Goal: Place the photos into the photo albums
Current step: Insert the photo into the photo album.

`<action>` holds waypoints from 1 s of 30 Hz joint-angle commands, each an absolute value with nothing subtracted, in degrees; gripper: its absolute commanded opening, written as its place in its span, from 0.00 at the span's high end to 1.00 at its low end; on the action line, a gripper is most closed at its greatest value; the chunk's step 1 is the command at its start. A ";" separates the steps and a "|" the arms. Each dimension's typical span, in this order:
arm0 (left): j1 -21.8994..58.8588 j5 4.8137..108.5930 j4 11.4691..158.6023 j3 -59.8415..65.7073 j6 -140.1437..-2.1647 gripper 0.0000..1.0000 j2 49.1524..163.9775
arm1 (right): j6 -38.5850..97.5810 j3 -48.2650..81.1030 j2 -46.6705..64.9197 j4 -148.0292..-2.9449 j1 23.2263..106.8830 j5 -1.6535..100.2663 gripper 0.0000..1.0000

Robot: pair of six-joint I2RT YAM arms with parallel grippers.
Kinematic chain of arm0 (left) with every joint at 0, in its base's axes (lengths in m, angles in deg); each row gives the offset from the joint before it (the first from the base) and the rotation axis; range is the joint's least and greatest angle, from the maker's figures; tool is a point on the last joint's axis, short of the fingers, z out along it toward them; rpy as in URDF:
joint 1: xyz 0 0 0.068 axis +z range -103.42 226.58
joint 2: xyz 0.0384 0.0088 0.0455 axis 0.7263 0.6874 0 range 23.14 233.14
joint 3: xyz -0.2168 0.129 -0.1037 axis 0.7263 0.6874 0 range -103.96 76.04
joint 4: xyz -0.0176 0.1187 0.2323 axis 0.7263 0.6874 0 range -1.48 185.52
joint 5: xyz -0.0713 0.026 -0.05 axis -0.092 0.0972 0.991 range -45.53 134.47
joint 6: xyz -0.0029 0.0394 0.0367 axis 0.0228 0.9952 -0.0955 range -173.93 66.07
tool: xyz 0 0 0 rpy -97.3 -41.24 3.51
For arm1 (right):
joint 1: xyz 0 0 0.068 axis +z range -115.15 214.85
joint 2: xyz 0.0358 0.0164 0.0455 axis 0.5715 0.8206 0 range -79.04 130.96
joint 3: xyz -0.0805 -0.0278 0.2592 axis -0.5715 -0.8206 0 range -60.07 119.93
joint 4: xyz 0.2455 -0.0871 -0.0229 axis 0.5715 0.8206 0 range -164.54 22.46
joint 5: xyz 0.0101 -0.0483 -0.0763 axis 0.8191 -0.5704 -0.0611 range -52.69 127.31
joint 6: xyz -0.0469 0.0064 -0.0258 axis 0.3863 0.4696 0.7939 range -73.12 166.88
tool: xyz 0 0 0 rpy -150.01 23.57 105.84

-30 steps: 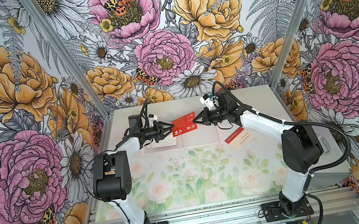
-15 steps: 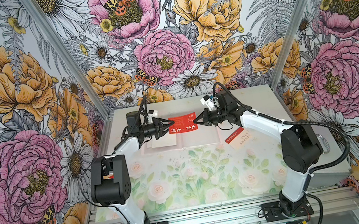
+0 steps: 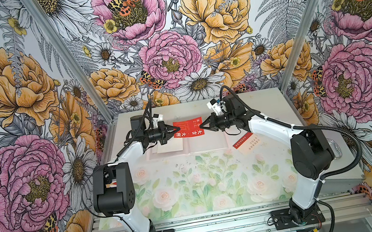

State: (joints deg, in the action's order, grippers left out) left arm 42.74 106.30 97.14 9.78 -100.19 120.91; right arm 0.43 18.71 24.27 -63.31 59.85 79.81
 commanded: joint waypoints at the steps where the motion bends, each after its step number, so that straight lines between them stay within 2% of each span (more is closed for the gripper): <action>1: 45.12 94.94 115.21 4.67 -84.45 1.00 116.56 | 0.26 16.52 23.10 -62.76 59.23 75.25 0.97; 6: 48.46 94.39 115.37 6.89 -83.99 1.00 114.91 | 0.37 15.22 23.35 -62.67 58.85 74.46 0.91; 13: 51.59 90.20 115.32 8.38 -82.58 1.00 113.52 | 0.87 13.50 23.51 -62.67 58.72 73.85 0.89; 23: 46.75 82.91 115.27 5.25 -76.85 1.00 119.79 | 1.72 11.94 23.53 -62.67 58.30 74.58 0.88; 30: 45.90 83.02 110.52 5.30 -76.70 1.00 124.02 | 2.22 10.50 22.70 -62.67 57.21 75.74 0.88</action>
